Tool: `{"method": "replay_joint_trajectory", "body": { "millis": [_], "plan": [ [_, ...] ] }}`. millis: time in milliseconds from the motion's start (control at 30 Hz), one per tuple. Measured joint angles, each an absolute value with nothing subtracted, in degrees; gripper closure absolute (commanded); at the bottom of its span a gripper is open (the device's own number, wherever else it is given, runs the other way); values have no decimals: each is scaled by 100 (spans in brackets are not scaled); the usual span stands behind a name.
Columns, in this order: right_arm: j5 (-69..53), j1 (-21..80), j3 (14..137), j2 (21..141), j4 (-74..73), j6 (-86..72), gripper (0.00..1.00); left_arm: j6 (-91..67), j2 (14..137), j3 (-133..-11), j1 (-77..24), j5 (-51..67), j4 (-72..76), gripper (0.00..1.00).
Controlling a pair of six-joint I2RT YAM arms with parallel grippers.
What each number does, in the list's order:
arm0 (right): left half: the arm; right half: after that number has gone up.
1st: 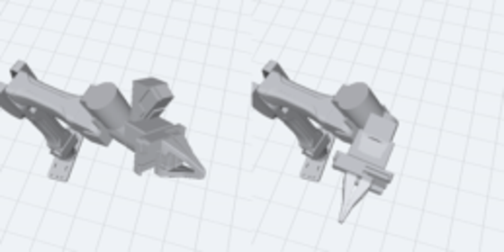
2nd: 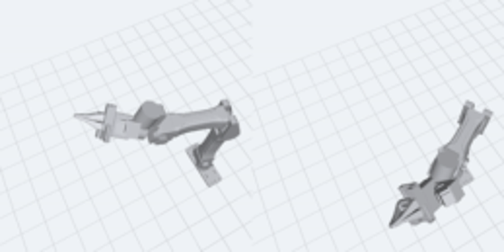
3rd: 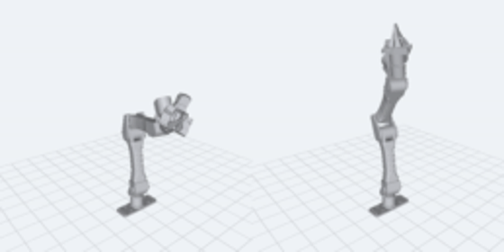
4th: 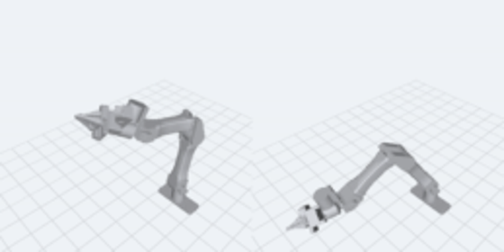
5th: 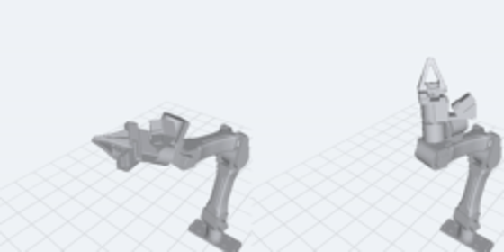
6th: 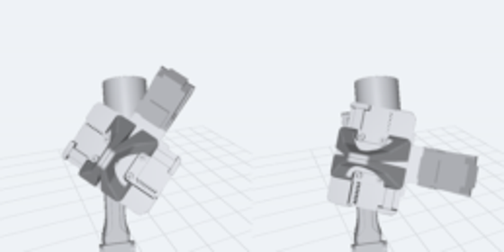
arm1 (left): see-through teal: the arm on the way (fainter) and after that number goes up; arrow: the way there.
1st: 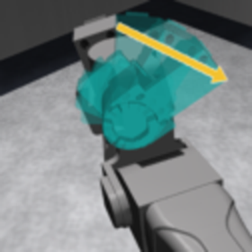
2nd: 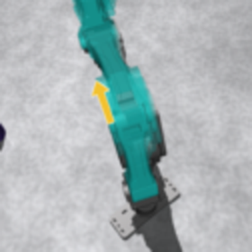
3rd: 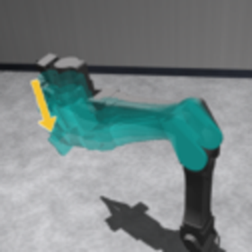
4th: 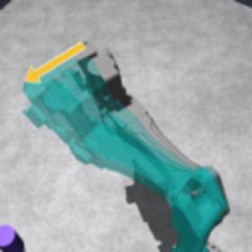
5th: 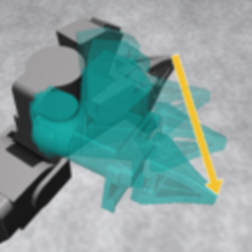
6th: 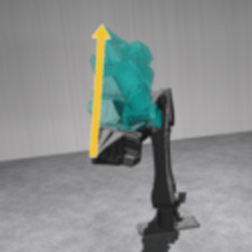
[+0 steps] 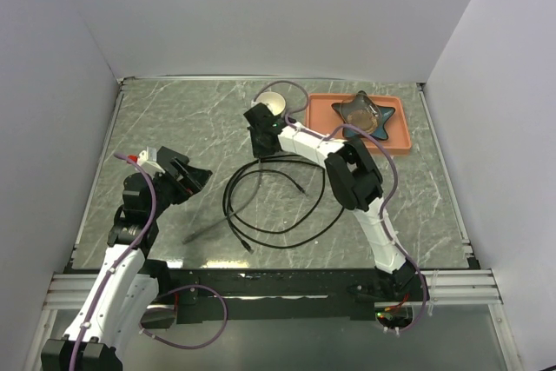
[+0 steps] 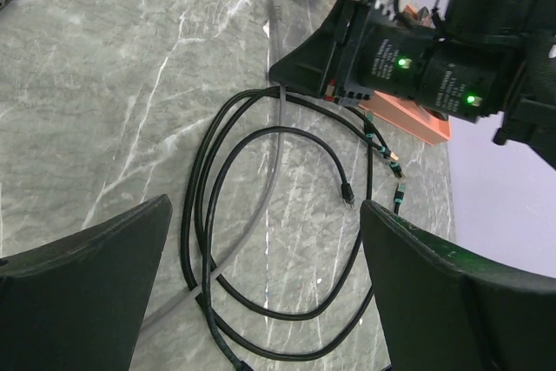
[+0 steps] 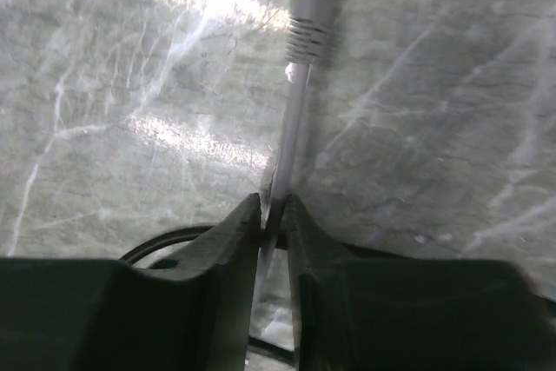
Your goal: Insert the plug into the switch port
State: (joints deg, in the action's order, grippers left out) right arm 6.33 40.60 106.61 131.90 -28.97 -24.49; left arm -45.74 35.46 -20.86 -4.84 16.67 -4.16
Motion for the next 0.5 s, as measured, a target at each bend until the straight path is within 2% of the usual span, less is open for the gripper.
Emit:
{"method": "replay_joint_trajectory", "body": {
  "millis": [67, 333, 500],
  "plan": [
    [480, 4045, 10669, 13277, -2867, -2443, 100, -4571, 3544, -2086, -484, 1667, -421, 4],
    [134, 3909, 10691, 13209, -2871, -2394, 100, -4515, 3441, -2086, -484, 1664, -532, 4],
    [397, 3896, 10569, 12339, -3107, -2169, 100, -4506, 3371, -2086, -484, 1664, -552, 4]
  ]
}}
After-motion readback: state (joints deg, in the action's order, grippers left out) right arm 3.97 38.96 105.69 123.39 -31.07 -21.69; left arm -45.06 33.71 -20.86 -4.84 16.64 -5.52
